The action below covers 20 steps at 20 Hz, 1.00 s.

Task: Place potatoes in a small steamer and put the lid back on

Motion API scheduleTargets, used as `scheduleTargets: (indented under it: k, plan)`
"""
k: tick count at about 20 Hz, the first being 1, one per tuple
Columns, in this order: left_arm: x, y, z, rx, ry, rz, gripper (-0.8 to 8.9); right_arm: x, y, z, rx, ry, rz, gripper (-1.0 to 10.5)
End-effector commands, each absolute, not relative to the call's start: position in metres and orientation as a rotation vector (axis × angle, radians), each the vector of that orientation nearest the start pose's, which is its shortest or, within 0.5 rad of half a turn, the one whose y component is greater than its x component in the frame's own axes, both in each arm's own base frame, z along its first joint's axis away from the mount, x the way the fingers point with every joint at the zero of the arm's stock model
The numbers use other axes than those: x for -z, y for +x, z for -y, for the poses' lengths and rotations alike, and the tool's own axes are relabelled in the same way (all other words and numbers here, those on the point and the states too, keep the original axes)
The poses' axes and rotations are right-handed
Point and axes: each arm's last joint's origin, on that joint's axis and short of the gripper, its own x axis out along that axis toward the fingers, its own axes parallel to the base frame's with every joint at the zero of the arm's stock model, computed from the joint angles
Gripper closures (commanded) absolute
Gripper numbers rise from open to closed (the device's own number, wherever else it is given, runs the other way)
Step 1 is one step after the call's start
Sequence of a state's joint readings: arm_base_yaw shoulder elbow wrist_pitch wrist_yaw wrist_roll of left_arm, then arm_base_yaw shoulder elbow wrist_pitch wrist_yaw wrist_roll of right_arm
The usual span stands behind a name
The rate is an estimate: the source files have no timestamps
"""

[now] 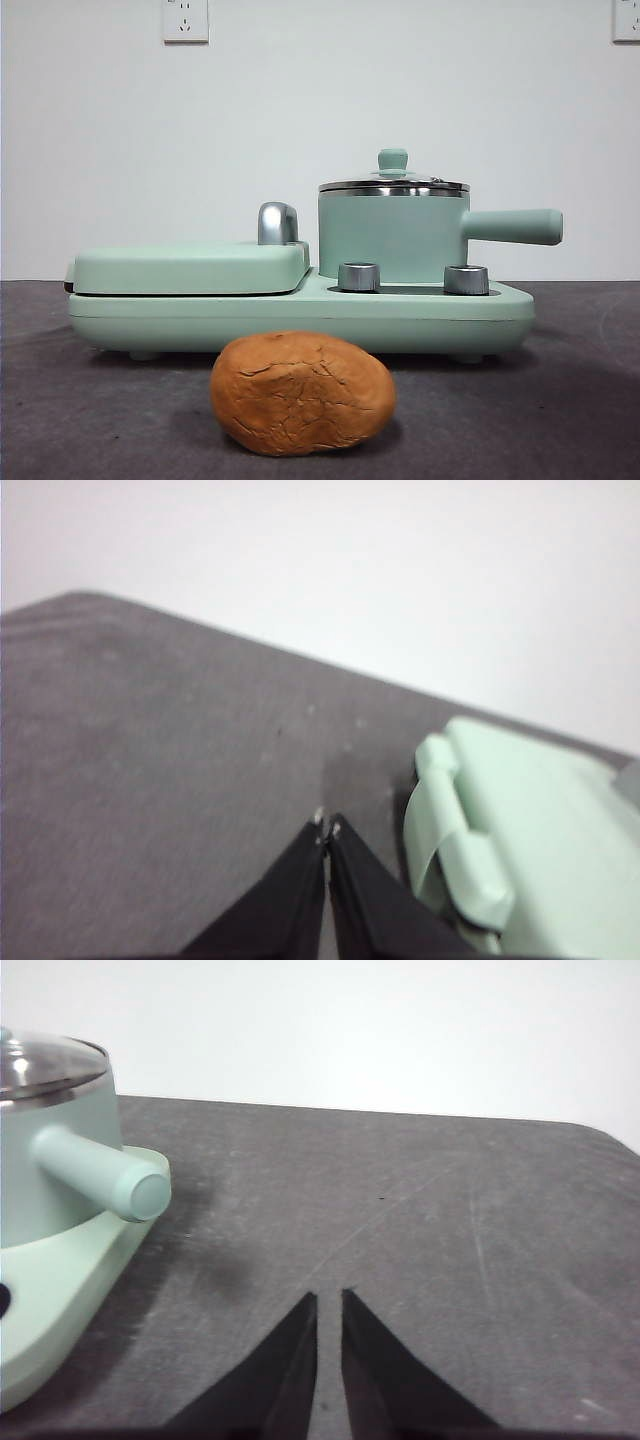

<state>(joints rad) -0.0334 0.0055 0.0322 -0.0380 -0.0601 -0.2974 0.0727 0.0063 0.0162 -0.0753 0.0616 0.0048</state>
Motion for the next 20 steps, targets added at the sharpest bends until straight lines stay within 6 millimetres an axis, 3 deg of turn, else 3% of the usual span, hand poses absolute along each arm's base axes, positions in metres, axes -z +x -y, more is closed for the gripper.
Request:
scheduleTargets:
  k: [1,10,20]
  plan:
    - [-0.17,0.097,0.002,-0.023,-0.312,0.018,8.07,-0.161,0.097,-0.006,-0.034,0.099,-0.059,9.1]
    - [-0.186,0.095,0.002,0.009,-0.423,0.167,8.07,-0.166,0.097,-0.007,-0.05,0.391,-0.016,9.1]
    - [-0.192,0.094,0.002,0.065,-0.672,0.221,8.07,-0.194,0.093,-0.007,-0.13,0.479,0.219,9.1]
